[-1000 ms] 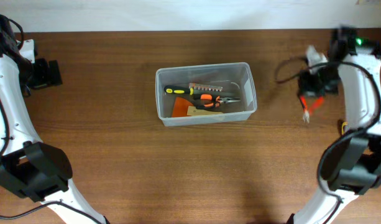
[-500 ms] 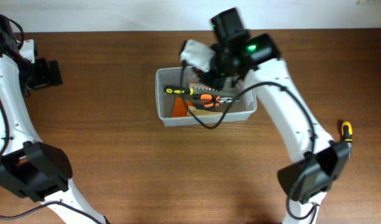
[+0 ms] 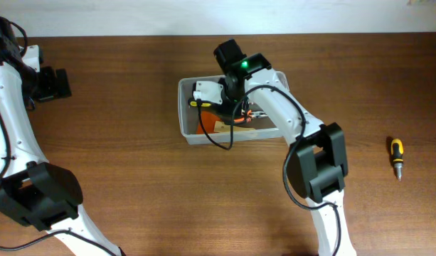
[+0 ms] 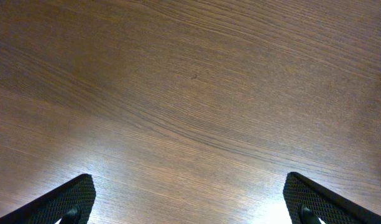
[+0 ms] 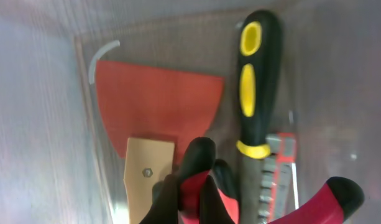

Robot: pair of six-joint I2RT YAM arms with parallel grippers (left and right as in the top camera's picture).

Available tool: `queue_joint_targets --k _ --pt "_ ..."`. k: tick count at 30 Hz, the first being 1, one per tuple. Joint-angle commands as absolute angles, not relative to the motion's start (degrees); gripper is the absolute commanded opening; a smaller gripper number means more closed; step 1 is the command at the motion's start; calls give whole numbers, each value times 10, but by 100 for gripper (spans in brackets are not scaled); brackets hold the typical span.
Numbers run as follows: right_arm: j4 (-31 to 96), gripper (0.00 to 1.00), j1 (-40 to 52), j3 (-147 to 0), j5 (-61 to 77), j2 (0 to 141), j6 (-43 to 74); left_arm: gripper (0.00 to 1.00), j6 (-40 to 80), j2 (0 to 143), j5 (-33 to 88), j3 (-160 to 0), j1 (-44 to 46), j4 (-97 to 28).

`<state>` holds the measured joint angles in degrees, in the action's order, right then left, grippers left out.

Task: Pack container
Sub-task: 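Lower the red pliers into the container and release them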

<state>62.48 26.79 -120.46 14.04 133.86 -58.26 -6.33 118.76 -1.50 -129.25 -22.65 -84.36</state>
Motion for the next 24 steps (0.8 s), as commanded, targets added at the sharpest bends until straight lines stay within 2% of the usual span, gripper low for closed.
queue_joint_targets --k 1,19,20,24 --pt "620 4 268 -1209 144 1332 -620 99 -56 1184 -13 -1291 -229 -842" --pt "627 4 333 -1209 159 1331 -603 99 -56 1184 -13 -1291 -229 -842" --pt "622 10 334 -1209 159 1331 -595 99 -56 1184 -13 -1291 -229 -842" --pt "620 54 334 -1209 149 1331 -556 99 -56 1184 -13 -1291 -229 -842"
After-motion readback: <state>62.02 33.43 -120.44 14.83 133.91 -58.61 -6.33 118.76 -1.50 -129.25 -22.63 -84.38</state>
